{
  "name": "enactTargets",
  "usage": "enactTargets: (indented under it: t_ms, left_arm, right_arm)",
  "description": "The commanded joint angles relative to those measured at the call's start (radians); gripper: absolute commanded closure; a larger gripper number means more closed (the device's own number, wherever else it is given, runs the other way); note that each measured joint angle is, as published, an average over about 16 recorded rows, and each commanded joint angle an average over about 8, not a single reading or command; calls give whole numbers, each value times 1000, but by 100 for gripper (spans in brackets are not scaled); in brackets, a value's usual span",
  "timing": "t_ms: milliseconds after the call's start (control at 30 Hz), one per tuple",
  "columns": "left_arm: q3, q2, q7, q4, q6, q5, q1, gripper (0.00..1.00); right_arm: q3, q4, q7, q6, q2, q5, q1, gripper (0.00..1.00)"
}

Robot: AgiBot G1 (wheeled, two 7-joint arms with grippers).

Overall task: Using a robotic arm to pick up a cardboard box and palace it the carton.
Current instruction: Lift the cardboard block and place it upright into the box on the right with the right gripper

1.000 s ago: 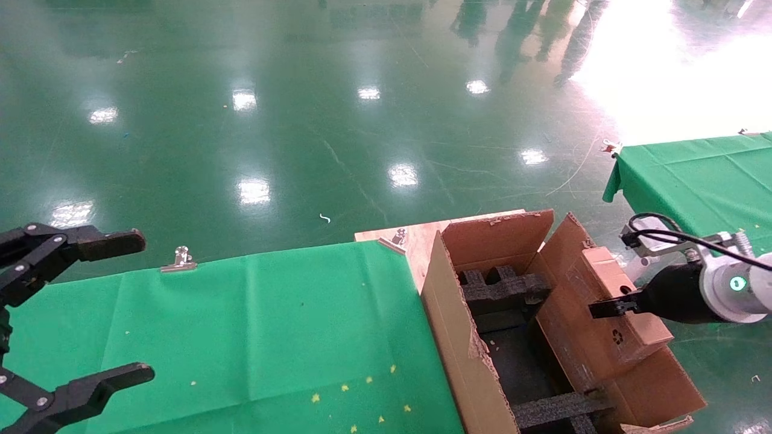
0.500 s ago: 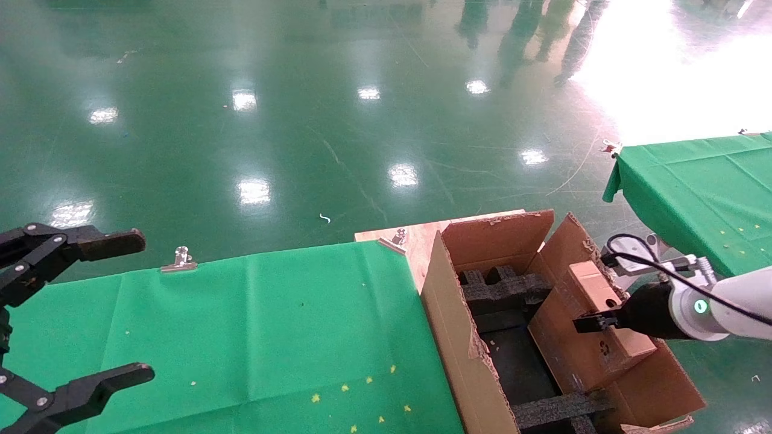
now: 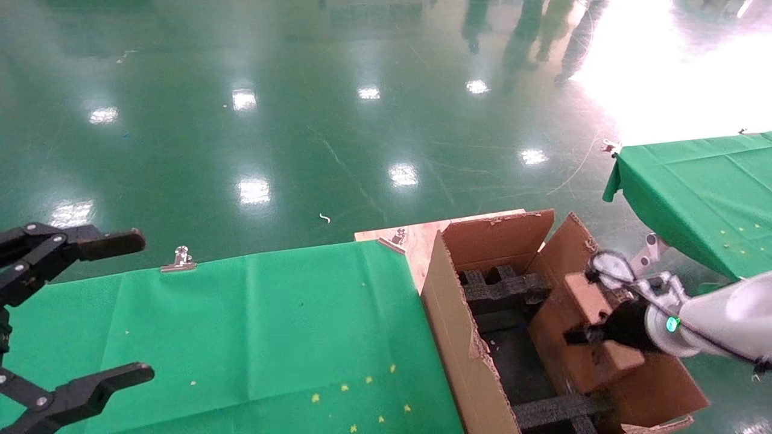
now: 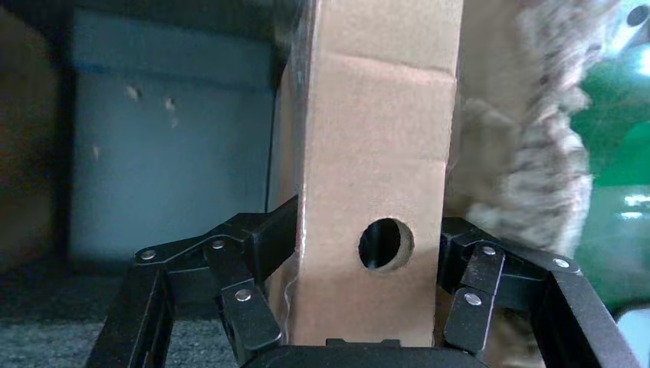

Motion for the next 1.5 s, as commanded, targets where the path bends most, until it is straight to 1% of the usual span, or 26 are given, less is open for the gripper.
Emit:
enactTargets:
  t_ms: [33,233,433,633,667,700,900,933,967,1267,1500]
  left_arm:
    - [0,0,0,0,0,0,0,0]
    - [0,0,0,0,0,0,0,0]
    - [0,0,0,0,0,0,0,0]
    - [0,0,0,0,0,0,0,0]
    - [0,0,0,0,0,0,0,0]
    - [0,0,0,0,0,0,0,0]
    - [0,0,0,0,0,-1,0,0]
    - [0,0,0,0,0,-1,0,0]
    - [0,0,0,0,0,-1,0,0]
    - [0,0,0,0,0,-1,0,0]
    - [0,0,0,0,0,-1,0,0]
  right_arm:
    - [-1,1,33,5,-9,-29,-15,100]
    - [8,3,137,-7,-26,-135,-53,100]
    - [18,4,247,-21,-55,-248,-112,100]
    - [28,6,332,-31,-79,-330,-167,100]
    - [29,6,342,-32,-81,-340,-173,96]
    - [30,6,350,-33,-83,-349,-179,85]
    - [36,7,377,-32,-90,-385,-200,10]
    - [37,8,378,-31,-91,-388,-202,2]
    - [37,8,379,-31,-91,-390,-203,0]
    - [36,1,374,-30,-92,-382,-201,0]
    - [35,-15,365,-16,-95,-364,-198,0]
